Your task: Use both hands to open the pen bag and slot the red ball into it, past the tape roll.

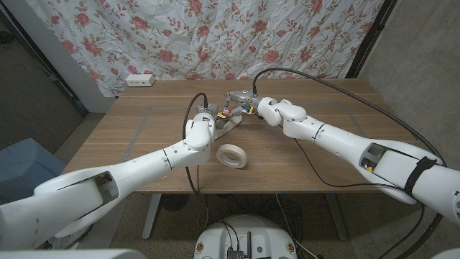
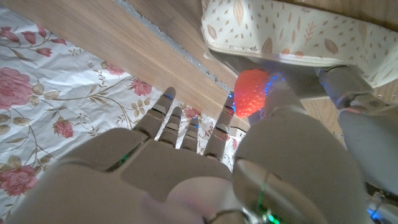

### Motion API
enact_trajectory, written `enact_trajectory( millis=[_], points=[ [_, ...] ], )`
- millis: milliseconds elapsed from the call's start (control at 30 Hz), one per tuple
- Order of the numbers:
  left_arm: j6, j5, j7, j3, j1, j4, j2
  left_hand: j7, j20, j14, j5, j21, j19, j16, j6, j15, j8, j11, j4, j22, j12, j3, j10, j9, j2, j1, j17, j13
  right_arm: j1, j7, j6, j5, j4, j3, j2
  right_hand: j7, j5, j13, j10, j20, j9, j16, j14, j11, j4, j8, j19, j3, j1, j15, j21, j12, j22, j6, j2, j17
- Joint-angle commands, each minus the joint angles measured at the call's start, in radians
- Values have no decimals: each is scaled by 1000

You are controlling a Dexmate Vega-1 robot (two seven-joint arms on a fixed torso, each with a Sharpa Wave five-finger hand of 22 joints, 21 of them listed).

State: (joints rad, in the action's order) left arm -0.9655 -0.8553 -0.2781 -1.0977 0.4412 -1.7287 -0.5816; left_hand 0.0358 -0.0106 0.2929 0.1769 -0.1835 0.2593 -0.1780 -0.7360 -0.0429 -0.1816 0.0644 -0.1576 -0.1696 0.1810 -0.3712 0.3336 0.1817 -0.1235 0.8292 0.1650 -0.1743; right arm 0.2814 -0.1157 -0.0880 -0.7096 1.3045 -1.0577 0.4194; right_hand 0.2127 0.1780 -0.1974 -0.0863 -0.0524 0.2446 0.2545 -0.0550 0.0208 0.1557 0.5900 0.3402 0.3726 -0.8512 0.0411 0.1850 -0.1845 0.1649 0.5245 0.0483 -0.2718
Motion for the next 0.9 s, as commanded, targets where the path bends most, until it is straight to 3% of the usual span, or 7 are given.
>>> enact_trajectory(
  millis=[33,267,467,567,733,900],
  points=[
    [8,7,3,1,-12,22,10,4,-3,-2,2,-4,-3,-3,5,-5,-4,-2,-1,-2,8,4,2,-1,6,-4,5,-3,-16,-45,-5,9,11,-11,14,1,5,-5,20,-8,-4,-6,13,-4,1,-10,-3,-5,-2,7,-2,2,3,-17,10,-1],
    [16,17,9,-1,-20,42,21,3,-2,-2,2,-4,-4,-3,6,-5,-4,-3,-1,-2,7,5,1,-1,8,-4,5,-3,-16,-70,-17,10,26,-10,20,-9,11,-5,72,-25,-22,-20,44,-27,-5,-59,-31,-19,21,35,-4,3,3,-103,27,-2],
    [24,23,14,-3,-26,51,24,3,-2,-2,2,-3,-5,-3,6,-4,-4,-4,-1,-2,8,5,1,-1,9,-4,5,-3,-13,-70,-4,36,25,5,25,-35,18,-6,125,-48,-31,-35,84,-50,-18,-107,-69,-37,69,63,-7,3,4,-194,43,-4],
    [24,25,13,-4,-28,53,25,3,-2,-1,2,-3,-5,-4,6,-4,-4,-3,-1,-2,8,6,1,-1,9,-4,5,-3,-16,-80,-1,39,26,6,29,-54,21,-6,137,-52,-34,-36,91,-58,-24,-125,-77,-46,92,65,-5,1,4,-226,50,-5],
    [22,30,17,-7,-31,60,30,4,-1,-2,2,-4,-5,-4,6,-4,-4,-3,-1,-2,7,7,0,-1,10,-5,5,-3,-21,-93,9,43,29,8,41,-59,29,-6,177,-63,-37,-43,117,-69,-32,-162,-100,-59,128,78,-7,3,4,-292,57,-7],
    [28,34,24,-8,-34,62,31,1,-2,-2,3,-4,-5,-4,5,-3,-5,-3,-1,-1,8,7,1,-1,10,-5,5,-3,-27,-113,21,51,33,14,54,-57,36,-6,195,-69,-38,-47,135,-77,-36,-175,-117,-67,147,94,-9,3,4,-308,64,-8]
  ],
)
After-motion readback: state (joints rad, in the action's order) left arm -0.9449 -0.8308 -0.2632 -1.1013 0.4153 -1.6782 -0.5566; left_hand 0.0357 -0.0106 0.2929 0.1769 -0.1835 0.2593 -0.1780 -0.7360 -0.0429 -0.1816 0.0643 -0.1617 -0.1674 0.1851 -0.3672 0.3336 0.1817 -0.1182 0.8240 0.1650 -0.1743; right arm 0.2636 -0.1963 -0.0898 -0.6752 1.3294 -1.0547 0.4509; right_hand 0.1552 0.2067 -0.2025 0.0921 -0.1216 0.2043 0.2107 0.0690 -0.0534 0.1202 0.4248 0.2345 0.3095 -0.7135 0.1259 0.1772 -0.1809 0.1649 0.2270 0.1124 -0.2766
